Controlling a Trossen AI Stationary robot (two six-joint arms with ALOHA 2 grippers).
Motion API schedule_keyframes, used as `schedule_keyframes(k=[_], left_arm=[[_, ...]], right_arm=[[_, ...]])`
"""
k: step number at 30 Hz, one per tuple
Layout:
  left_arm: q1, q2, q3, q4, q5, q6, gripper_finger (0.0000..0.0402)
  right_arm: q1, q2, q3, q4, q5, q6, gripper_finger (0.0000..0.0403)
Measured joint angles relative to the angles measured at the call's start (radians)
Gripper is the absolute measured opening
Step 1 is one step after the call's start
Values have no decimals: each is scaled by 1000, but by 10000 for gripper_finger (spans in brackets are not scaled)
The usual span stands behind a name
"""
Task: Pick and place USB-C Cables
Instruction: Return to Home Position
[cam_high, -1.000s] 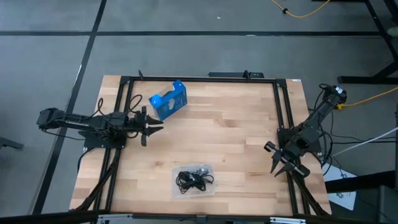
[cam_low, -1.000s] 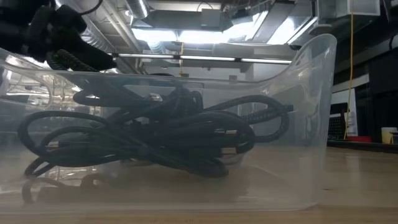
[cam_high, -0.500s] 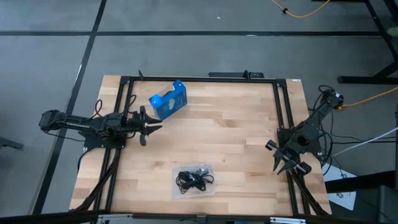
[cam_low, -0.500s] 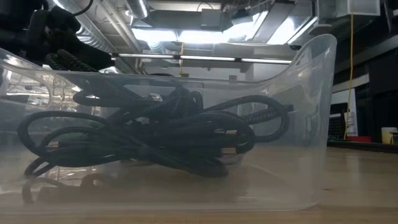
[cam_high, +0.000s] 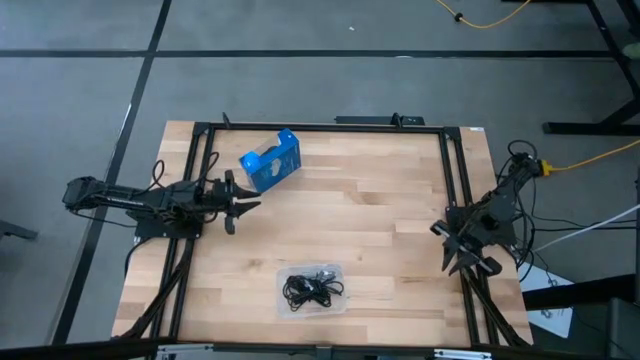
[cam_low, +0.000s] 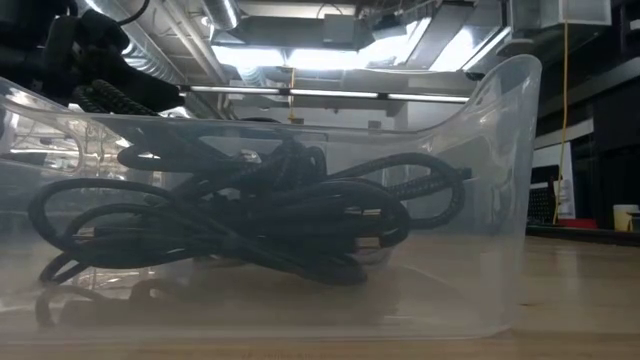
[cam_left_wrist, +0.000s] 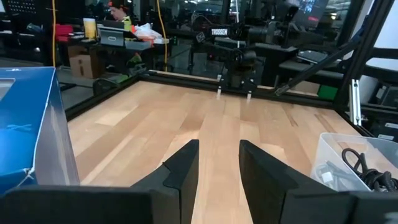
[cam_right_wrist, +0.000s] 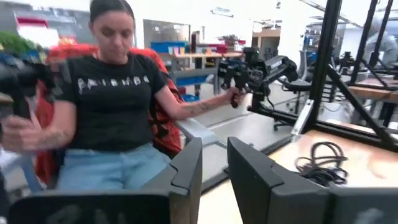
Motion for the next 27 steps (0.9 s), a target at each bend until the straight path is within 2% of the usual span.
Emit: schedule_keyframes(k=[6,20,27], left_arm=[[0,0,0,4,-3,1,108],[0,0,0,4,-4,11,108],[0,0,0,4,-4,23,108]], right_arm=[[-46,0,0,-46,42,-48,80],[-251,0,-1,-134,123,9,80],[-332,0,-2,-141,123,25,80]])
